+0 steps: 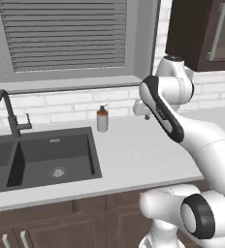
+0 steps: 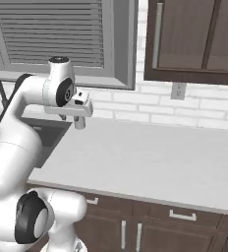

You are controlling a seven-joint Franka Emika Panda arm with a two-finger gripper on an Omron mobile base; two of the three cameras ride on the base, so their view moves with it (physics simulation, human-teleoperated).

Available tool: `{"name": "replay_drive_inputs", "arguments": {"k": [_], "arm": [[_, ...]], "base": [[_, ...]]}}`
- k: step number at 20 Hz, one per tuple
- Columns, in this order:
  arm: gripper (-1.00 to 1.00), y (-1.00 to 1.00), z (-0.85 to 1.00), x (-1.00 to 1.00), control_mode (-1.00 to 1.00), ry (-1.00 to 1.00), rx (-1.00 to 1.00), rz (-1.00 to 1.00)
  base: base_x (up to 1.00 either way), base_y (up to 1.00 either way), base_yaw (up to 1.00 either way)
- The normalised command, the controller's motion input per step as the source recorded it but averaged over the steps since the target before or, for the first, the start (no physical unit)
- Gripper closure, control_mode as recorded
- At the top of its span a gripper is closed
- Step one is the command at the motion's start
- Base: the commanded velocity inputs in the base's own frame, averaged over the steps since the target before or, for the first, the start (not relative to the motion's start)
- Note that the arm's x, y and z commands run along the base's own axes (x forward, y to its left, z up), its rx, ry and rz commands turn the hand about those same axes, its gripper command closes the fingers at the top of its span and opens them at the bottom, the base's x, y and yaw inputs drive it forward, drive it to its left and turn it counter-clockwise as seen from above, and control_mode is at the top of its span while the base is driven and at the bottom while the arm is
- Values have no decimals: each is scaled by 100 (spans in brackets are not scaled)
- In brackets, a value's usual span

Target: Take a straw from the drawer in front and place it inside the glass cup on the dining counter.

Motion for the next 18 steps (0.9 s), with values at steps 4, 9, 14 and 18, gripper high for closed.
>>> {"name": "replay_drive_inputs", "arguments": {"k": [4,9,14,18], "arm": [[-100,0,0,0,100,0,0,0],[-100,0,0,0,100,0,0,0],[-100,0,0,0,100,0,0,0],[-100,0,0,0,100,0,0,0]], "base": [[-34,8,0],[-100,24,-1],[-76,41,-20],[-4,82,-48]]}}
